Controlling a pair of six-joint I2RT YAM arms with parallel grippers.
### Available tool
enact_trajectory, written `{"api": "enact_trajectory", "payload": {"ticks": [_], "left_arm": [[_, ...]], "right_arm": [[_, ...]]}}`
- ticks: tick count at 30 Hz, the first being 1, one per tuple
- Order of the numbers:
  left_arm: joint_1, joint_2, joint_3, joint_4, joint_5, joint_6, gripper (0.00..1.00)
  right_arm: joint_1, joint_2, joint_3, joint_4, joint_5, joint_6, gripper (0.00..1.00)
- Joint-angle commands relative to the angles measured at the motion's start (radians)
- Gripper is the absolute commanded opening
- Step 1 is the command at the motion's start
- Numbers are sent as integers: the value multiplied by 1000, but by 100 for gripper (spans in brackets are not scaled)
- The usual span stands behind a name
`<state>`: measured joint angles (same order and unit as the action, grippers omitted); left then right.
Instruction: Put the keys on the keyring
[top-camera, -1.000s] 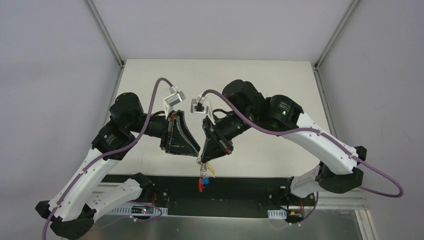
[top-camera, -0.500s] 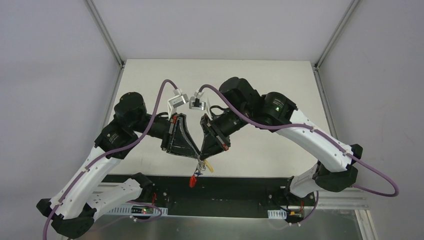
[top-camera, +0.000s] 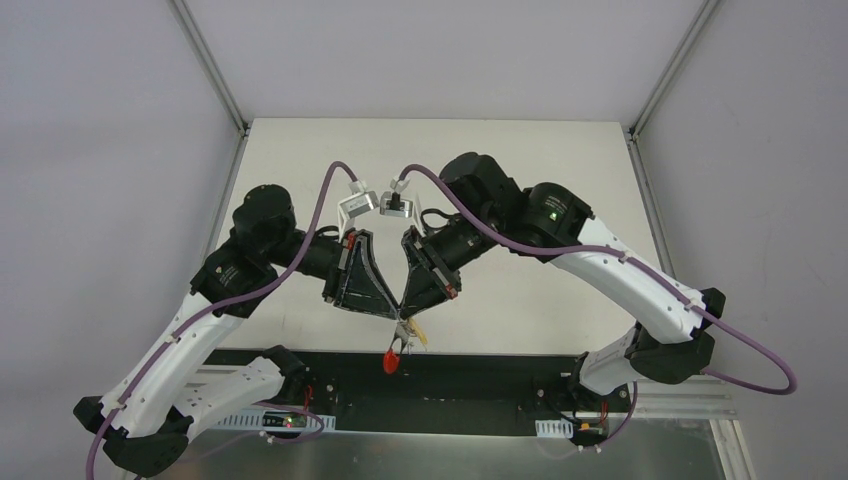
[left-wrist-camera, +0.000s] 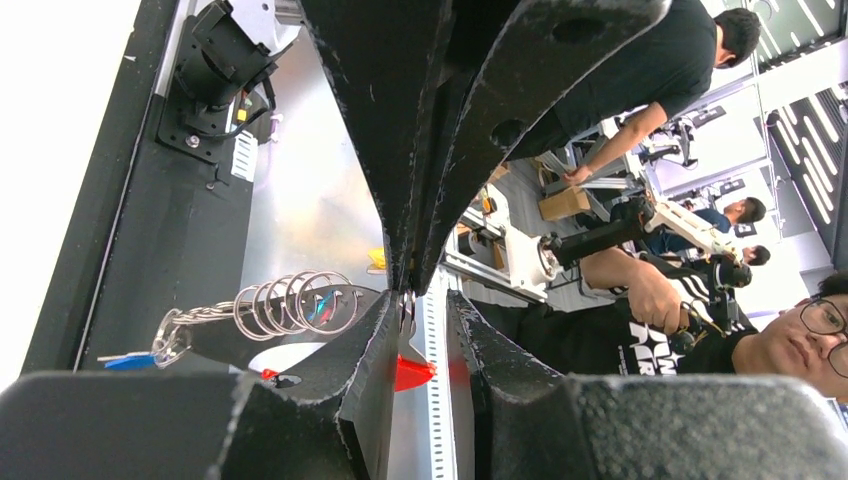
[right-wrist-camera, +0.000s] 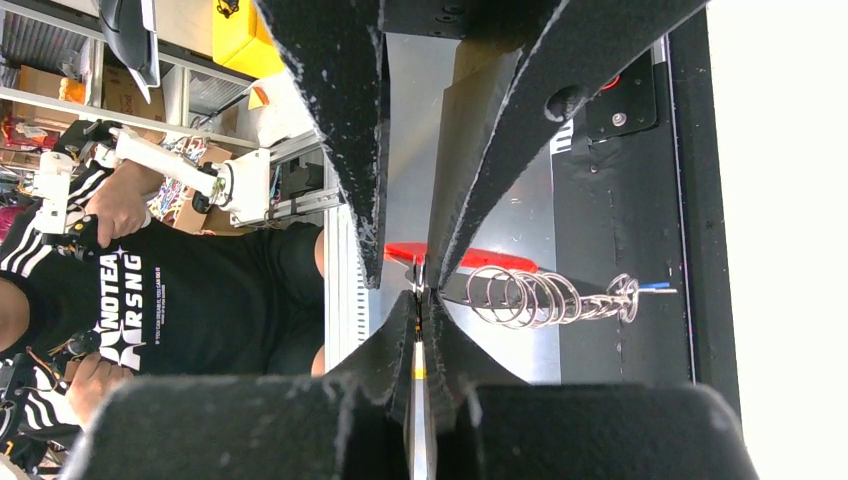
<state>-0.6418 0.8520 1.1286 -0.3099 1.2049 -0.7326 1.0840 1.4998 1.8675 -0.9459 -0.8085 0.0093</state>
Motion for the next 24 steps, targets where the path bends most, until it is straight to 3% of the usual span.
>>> {"api": "enact_trajectory", "payload": {"ticks": [1, 24], "left_arm": [[-13, -14, 5, -27, 66, 31, 22], [-13, 5, 49, -88, 65, 86, 21]], "right_arm": [[-13, -42, 3, 58, 2, 20, 0], [-12, -26, -19, 32, -27, -1, 0]]}}
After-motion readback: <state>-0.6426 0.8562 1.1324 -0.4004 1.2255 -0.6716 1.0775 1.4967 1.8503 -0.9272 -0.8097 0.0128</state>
